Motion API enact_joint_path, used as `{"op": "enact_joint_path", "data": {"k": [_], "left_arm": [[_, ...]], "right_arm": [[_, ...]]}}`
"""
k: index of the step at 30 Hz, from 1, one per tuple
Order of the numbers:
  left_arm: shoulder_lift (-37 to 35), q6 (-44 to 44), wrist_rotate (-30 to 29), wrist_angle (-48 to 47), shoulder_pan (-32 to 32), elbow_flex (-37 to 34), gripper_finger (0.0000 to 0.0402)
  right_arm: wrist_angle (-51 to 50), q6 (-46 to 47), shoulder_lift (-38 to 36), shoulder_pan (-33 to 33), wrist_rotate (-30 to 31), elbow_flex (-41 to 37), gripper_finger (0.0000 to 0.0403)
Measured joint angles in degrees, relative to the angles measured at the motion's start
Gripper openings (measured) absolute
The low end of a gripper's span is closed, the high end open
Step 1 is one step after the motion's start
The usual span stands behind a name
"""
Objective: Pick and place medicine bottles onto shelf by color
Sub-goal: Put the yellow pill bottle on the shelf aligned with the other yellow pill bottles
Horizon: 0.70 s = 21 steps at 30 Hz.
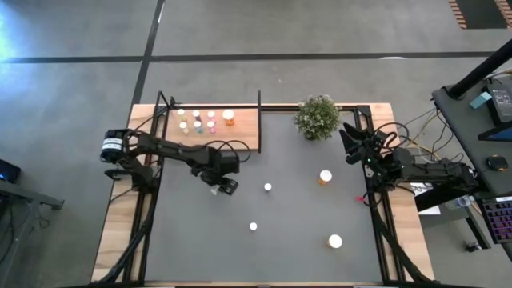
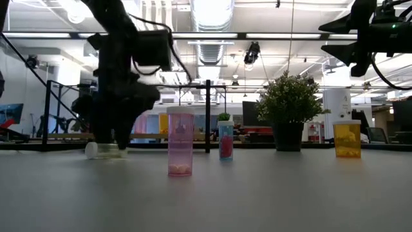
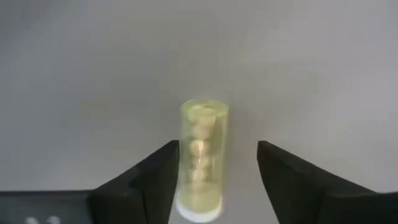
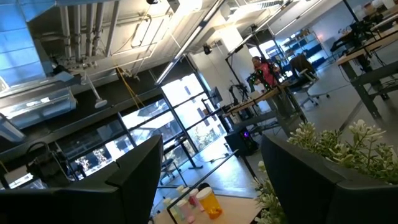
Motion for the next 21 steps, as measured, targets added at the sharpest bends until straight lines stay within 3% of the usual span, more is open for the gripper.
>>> {"op": "enact_joint_path", "data": {"k": [9, 21], "left_arm": [[-4.8, 15.4, 0.1, 0.0, 0.0, 2.9, 0.0212], [-5.5, 71.4, -0.4, 0.1, -3.0, 3.0, 0.0212]], "right_arm": [[0.0, 0.0, 0.0, 0.0, 0.0, 0.0, 0.0260], [0.0, 0.0, 0.0, 0.0, 0.0, 0.0, 0.0260]]}}
